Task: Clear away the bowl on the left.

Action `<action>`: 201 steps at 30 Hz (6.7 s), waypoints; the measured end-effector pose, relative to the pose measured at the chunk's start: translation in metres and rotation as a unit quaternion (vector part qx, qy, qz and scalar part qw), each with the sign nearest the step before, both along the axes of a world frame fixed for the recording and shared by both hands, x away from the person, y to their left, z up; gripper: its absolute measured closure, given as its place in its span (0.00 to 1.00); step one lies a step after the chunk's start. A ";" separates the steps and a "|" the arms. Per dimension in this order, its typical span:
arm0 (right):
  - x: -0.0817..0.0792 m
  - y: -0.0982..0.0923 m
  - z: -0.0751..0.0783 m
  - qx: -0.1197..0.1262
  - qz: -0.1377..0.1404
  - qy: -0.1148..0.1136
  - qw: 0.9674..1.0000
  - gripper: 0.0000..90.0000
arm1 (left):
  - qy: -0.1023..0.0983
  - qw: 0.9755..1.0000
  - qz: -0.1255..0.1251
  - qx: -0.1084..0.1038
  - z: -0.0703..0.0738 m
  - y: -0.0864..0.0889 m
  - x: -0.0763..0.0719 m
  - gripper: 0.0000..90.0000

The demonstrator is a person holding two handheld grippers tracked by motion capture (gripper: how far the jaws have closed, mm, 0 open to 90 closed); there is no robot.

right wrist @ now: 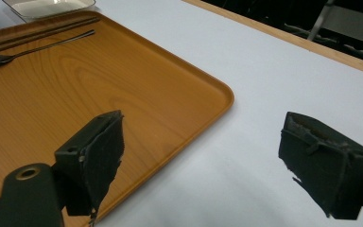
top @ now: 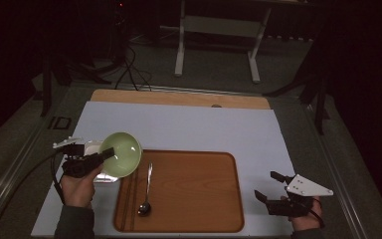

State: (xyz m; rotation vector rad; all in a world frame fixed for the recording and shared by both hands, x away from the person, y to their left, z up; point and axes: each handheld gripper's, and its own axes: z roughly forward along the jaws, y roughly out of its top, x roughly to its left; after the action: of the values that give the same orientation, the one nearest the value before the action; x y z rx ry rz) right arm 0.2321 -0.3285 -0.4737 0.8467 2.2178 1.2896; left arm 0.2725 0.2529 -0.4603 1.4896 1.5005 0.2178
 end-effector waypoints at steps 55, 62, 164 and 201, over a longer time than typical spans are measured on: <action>0.000 -0.001 0.000 0.001 -0.001 0.000 1.000 0.16 | 0.093 0.981 -0.150 0.082 -0.049 -0.109 0.011 0.94; 0.000 -0.001 0.000 0.002 -0.001 -0.001 1.000 0.16 | 0.103 0.980 -0.146 0.091 -0.053 -0.115 0.011 0.93; 0.000 -0.001 0.000 0.001 -0.001 -0.001 1.000 0.16 | -0.049 0.991 0.027 0.119 0.004 0.016 0.000 0.52; 0.000 0.000 0.000 -0.001 -0.001 0.000 1.000 0.16 | -0.018 0.980 0.111 0.162 -0.021 0.076 -0.003 0.51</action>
State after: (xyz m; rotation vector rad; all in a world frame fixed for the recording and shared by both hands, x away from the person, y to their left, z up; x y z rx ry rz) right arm 0.2322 -0.3290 -0.4736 0.8480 2.2160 1.2868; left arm 0.2691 0.3290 -0.4815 1.5560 1.6601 0.6459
